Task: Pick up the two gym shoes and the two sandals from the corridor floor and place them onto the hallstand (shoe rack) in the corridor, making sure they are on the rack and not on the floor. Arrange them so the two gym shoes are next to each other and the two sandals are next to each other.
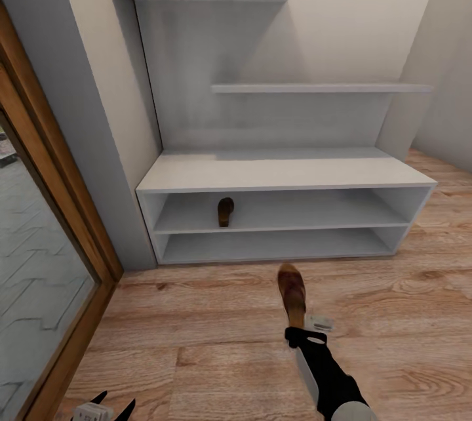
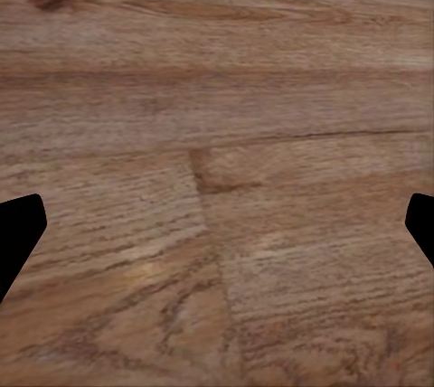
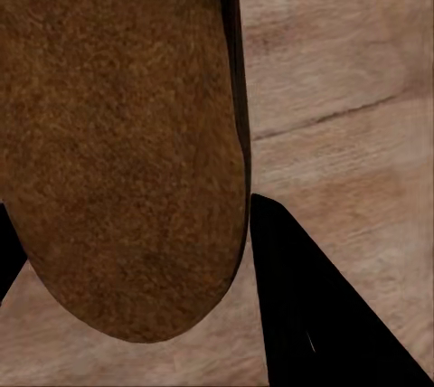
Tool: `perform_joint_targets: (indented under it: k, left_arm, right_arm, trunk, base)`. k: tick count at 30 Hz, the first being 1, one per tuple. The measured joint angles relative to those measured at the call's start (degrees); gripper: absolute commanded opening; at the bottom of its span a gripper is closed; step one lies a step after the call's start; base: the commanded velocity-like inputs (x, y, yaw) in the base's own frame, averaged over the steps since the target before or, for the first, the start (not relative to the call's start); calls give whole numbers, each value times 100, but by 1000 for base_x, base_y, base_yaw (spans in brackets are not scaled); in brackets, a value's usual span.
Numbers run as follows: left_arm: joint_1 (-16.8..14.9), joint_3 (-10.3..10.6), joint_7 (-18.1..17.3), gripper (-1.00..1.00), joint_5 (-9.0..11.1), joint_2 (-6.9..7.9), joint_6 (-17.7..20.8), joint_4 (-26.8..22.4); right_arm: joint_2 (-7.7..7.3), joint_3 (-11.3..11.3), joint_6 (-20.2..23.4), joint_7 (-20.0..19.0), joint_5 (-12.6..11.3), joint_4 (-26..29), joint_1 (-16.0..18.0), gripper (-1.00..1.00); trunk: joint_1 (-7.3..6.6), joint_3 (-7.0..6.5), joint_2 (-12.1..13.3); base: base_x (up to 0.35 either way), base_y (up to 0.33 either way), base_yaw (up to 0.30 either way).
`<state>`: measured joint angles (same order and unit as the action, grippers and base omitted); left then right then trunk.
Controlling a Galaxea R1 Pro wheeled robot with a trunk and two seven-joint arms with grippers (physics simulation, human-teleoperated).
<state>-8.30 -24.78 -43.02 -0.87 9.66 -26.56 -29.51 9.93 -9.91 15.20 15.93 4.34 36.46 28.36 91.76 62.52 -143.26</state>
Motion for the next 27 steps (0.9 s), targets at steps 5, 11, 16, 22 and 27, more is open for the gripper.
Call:
perform_joint_targets:
  k: [5, 11, 16, 22, 27]
  left_arm:
    - [0, 2, 0, 100, -1, -17, -1, 0]
    - [0, 2, 0, 100, 0, -31, 13, -3]
    - [0, 3, 2, 100, 0, -40, 17, -5]
    - [0, 11, 4, 100, 0, -46, 17, -7]
    - [0, 8, 4, 100, 0, -42, 17, -7]
  right_arm:
    - [0, 82, 136, 348, 3, 45, 393, -100]
    - [1, 794, 276, 442, -27, 131, 659, -100]
    - [6, 1038, 304, 432, -32, 500, 694, -100]
    - [5, 1015, 298, 432, -50, 527, 695, -100]
    - [5, 1015, 300, 432, -53, 527, 696, -100]
  trunk:
    - [0, 0, 0]
    - [0, 0, 0]
    - [0, 0, 0]
    - [-3, 0, 0]
    - [-3, 12, 0]
  base:
    - [0, 0, 0]
    - [0, 0, 0]
    - [0, 0, 0]
    - [247, 0, 0]
    - [330, 0, 47]
